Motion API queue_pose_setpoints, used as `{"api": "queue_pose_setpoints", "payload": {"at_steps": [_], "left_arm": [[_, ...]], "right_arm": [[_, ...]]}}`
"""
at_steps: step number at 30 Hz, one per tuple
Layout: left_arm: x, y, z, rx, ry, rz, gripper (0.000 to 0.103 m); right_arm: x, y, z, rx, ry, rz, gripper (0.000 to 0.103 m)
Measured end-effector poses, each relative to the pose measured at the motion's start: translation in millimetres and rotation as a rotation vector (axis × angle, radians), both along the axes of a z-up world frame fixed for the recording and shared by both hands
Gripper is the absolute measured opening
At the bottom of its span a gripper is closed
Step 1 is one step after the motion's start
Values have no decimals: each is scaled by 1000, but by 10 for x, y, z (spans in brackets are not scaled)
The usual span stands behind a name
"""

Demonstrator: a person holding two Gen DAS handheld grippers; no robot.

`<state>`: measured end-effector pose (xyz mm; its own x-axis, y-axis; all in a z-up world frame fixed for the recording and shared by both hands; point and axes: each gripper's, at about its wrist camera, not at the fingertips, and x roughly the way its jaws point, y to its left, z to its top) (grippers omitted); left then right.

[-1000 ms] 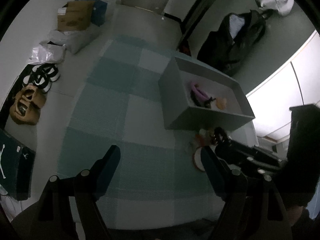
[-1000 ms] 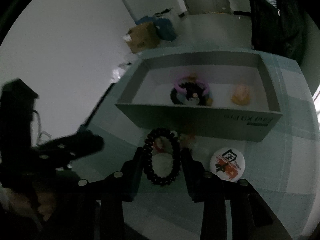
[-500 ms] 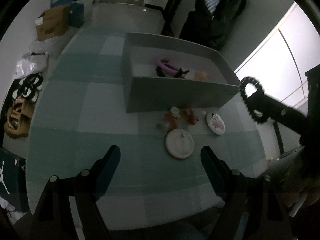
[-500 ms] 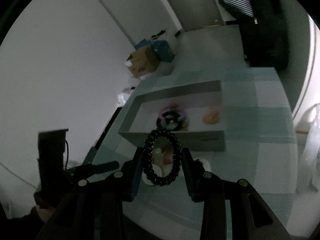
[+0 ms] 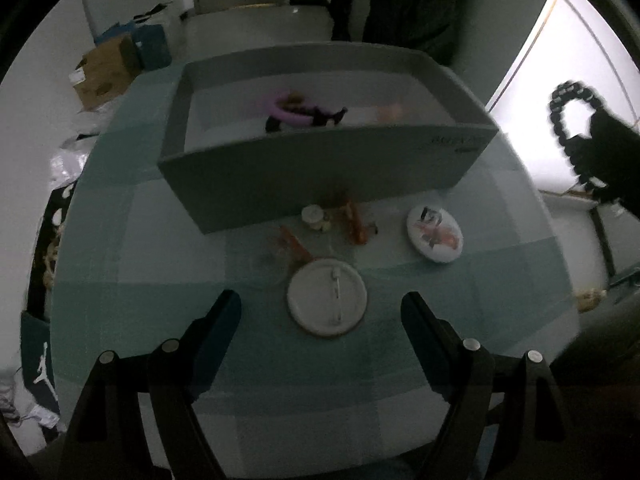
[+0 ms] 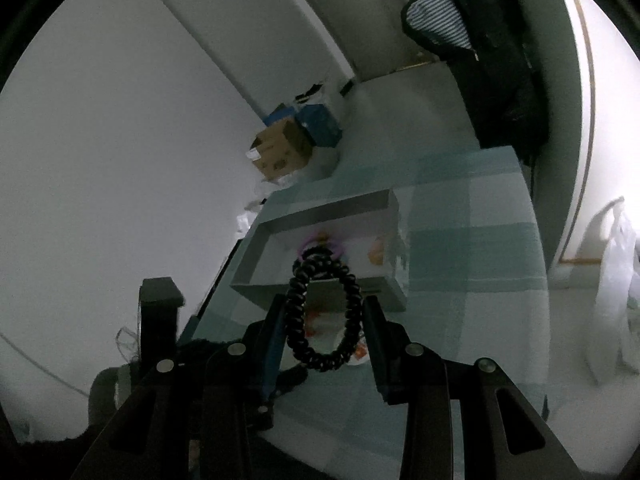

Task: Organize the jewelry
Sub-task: 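Carry the dark bracelet toward the grey box while the left gripper grasps the white round dish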

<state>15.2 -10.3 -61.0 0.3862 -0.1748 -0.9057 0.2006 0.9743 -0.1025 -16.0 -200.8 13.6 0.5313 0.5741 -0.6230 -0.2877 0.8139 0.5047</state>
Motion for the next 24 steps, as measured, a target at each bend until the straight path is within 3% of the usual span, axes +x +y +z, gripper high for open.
{"api": "queue_pose_setpoints", "payload": {"at_steps": [3,5,9,15,24], "left_arm": [[-29,-53,-17,37,-7,-5,78],[-34,-84,-28,46,-18,-11,72],[-83,-137,-3,32,-22,-31,37],[-72,-172,7,15,-23,-50,37],[-56,-161,171,-71,-33,-55,37]], "right_arm": [[-14,-64,14,15,0,-8,36],[-13,-94,20,22,-5,-9,36],[-29,-125,46,27,-17,-13,36],[-46,-160,43,26,-16,-28,36],[-52,-171,20,28,-21,-46,36]]}}
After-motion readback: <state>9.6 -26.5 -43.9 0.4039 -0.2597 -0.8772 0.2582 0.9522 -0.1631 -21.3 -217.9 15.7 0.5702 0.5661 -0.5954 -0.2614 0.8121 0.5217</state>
